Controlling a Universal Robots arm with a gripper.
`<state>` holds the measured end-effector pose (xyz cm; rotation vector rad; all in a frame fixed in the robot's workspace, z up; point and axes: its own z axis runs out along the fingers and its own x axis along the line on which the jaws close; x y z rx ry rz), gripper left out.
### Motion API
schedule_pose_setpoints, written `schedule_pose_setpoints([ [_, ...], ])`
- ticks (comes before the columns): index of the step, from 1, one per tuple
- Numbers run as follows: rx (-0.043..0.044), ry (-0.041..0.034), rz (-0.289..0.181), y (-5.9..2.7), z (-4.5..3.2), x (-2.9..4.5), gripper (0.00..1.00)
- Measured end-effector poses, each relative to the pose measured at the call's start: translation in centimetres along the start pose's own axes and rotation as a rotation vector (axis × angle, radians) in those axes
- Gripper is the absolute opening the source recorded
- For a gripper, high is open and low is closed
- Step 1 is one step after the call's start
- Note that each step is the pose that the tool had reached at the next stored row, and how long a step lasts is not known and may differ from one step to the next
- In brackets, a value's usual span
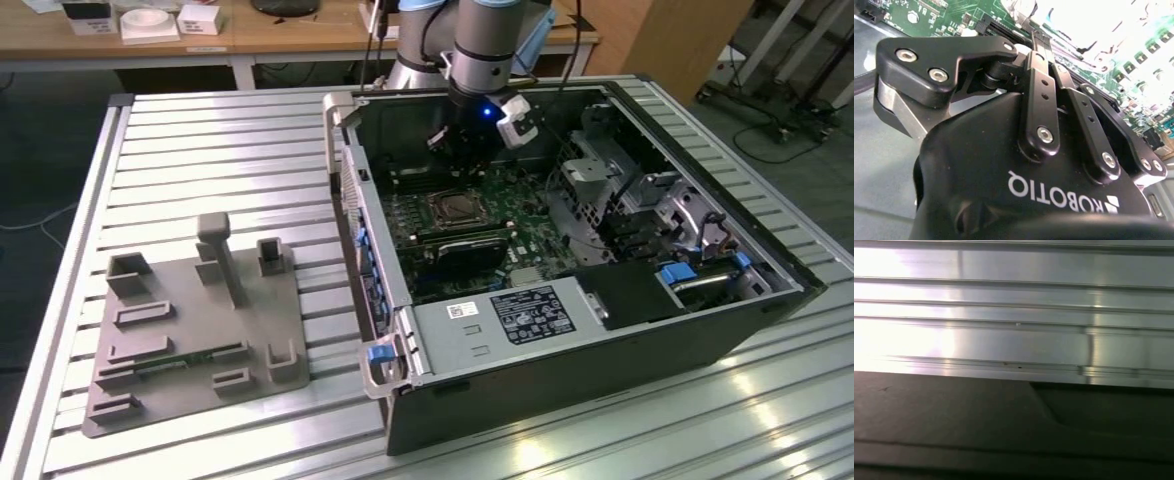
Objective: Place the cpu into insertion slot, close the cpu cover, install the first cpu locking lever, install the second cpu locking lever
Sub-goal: 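Install the first cpu locking lever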
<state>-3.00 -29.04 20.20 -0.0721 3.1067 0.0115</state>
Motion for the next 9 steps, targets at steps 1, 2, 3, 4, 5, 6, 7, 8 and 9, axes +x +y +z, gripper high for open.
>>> schedule_pose_setpoints([
  [1,0.0001,0.0001,0.000,0.00,0.01,0.00,0.10],
  [2,0.0001,0.0001,0.000,0.00,0.03,0.00,0.10],
  [3,0.0001,0.0001,0.000,0.00,0.03,0.00,0.10],
  [4,0.0000,0.0001,0.000,0.00,0.04,0.00,0.10],
  [5,0.0000,0.0000,0.000,0.00,0.02,0.00,0.10],
  [6,-0.0002,-0.0001,0.000,0.01,-0.06,-0.01,0.10],
  [7,-0.0002,-0.0001,0.000,0.01,-0.20,-0.01,0.10],
  [8,-0.0001,0.0000,0.000,0.01,-0.34,-0.01,0.10],
  [9,-0.0001,-0.0001,0.000,0.01,-0.41,-0.02,0.10],
])
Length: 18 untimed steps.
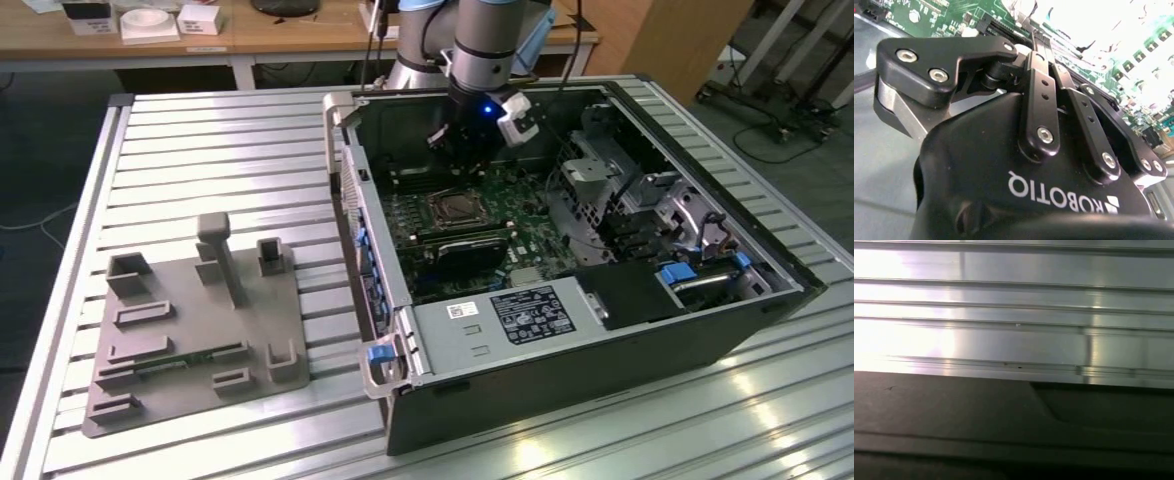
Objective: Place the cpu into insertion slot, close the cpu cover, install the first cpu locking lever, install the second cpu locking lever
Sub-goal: 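Install the first cpu locking lever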
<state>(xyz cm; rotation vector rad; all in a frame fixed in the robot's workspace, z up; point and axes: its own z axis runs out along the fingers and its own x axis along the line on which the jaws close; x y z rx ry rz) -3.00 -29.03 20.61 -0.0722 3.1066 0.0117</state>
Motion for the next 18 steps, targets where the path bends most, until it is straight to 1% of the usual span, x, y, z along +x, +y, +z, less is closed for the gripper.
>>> schedule_pose_setpoints([
  [2,-0.0008,-0.0002,0.000,0.01,-0.01,0.00,0.10],
  [9,-0.0091,-0.0004,0.000,0.02,-0.02,0.14,0.10],
  [18,-0.0098,-0.0003,0.000,0.09,-0.02,0.15,0.10],
])
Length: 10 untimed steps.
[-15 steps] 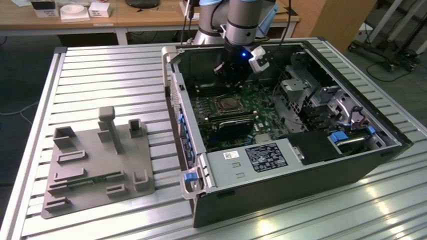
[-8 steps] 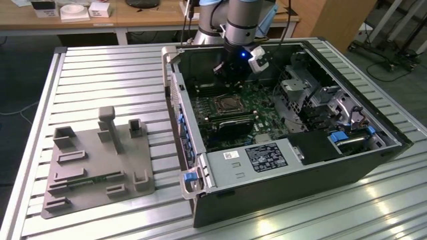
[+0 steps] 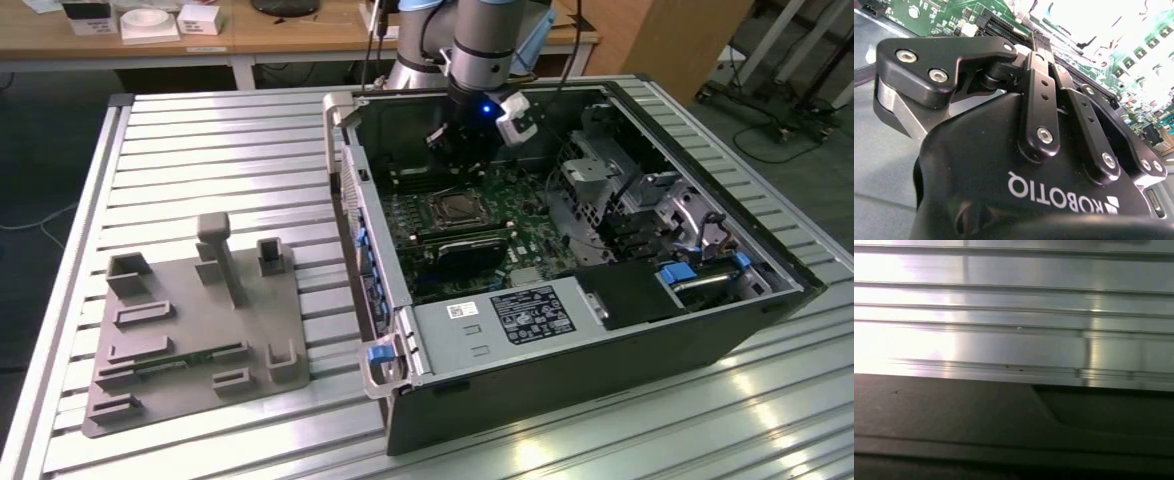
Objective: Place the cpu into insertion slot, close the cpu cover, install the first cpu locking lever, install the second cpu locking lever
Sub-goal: 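Install the first cpu locking lever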
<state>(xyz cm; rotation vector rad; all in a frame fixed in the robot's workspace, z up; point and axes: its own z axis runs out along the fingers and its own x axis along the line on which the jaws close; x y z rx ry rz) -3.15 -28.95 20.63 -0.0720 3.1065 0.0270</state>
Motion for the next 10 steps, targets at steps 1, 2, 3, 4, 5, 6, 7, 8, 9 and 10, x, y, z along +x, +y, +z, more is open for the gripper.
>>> schedule_pose_setpoints([
  [1,0.0000,0.0001,0.000,0.02,0.00,0.00,0.10],
  [2,-0.0002,0.0002,0.000,0.03,-0.01,-0.01,0.10],
  [3,-0.0004,0.0001,0.000,0.04,0.00,-0.04,0.10],
  [4,-0.0007,0.0000,0.000,0.05,0.01,-0.08,0.10],
  [5,-0.0008,-0.0001,0.000,0.07,0.02,-0.13,0.10],
  [6,-0.0007,0.0000,0.000,0.07,0.01,-0.18,0.10],
  [7,-0.0008,0.0001,0.000,0.07,0.02,-0.22,0.10],
  [8,-0.0008,0.0000,0.000,0.07,0.03,-0.23,0.10],
  [9,-0.0007,0.0000,0.000,0.07,0.04,-0.24,0.10],
  [10,-0.0008,-0.0001,0.000,0.08,0.06,-0.24,0.10],
])
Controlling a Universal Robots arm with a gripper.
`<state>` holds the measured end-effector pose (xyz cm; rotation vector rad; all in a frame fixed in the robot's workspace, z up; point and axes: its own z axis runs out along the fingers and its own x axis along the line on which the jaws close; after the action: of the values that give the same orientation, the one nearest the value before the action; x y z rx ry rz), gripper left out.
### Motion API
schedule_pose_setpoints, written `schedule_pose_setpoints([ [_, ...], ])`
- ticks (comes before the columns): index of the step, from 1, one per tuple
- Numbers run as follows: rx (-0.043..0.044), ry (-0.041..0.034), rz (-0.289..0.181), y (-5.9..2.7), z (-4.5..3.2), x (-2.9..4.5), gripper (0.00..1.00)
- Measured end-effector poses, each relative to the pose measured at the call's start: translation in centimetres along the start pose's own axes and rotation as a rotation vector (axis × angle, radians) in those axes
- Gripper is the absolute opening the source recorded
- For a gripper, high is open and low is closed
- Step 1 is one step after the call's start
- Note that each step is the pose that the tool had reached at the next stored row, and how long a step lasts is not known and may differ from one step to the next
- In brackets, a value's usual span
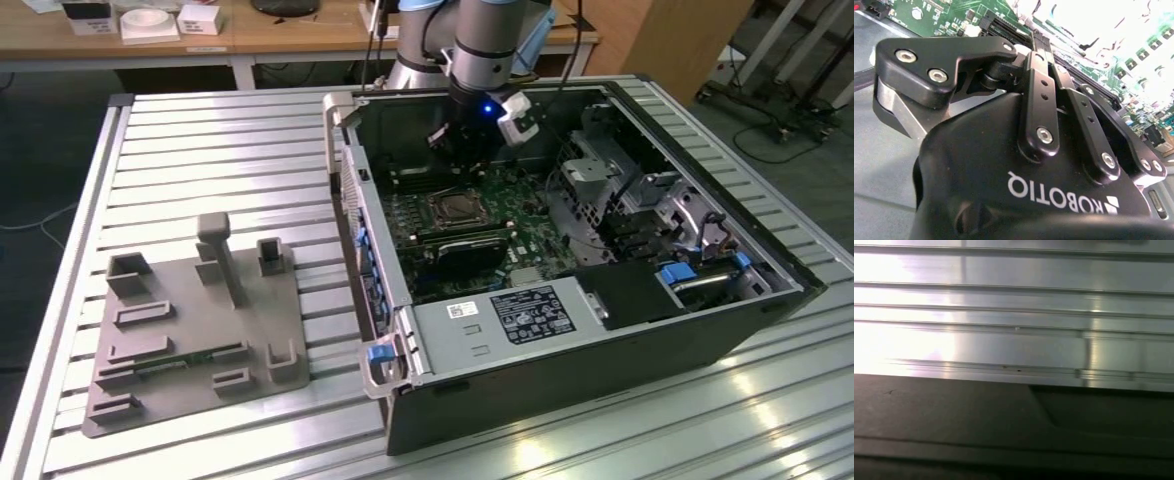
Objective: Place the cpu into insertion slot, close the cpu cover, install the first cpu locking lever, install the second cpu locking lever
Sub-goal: 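Install the first cpu locking lever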
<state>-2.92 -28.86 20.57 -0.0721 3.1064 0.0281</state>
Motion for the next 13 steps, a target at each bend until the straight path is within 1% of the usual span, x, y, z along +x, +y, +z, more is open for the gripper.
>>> schedule_pose_setpoints([
  [5,-0.0005,-0.0002,0.000,-0.03,0.09,0.00,0.10],
  [13,-0.0002,0.0000,0.000,-0.24,0.43,0.02,0.10],
])
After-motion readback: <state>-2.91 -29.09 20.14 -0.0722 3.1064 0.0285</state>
